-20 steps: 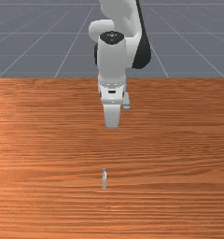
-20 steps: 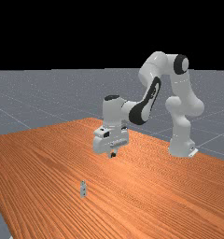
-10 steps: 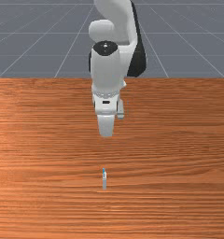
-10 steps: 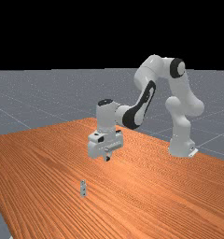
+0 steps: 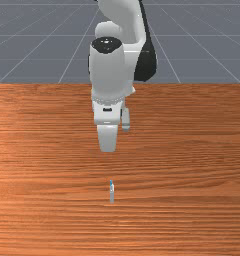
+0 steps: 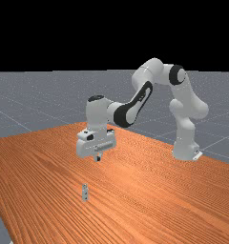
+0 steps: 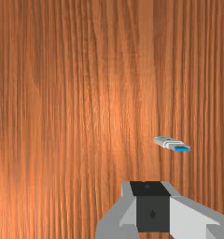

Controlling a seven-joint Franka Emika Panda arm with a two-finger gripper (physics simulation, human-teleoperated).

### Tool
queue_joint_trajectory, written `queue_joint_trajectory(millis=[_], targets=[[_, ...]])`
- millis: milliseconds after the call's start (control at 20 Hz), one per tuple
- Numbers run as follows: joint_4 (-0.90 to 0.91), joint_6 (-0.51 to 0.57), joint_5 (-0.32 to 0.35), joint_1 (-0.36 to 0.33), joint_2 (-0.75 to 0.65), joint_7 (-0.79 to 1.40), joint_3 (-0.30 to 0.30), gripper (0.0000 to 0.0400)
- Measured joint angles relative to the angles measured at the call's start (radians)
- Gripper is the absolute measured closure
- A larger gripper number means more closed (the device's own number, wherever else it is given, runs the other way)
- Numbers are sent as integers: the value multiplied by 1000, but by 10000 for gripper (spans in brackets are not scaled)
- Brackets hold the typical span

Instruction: Rotate the USB body for 90 degree with plug right ward

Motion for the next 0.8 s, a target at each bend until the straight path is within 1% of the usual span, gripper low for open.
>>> queue_joint_trajectory(millis=[250, 500, 600, 650, 700, 750, 800], targets=[[42, -37, 0, -11, 6, -31, 2, 400], [83, -54, -1, -98, 30, -229, 5, 400], [105, -63, 9, -124, 43, -218, -11, 400], [159, -123, 9, -128, 70, -193, -23, 400], [171, -130, 9, -138, 77, -204, -25, 400], [224, -155, 10, -142, 106, -202, -27, 400], [362, -238, 7, -142, 180, -197, -29, 400]])
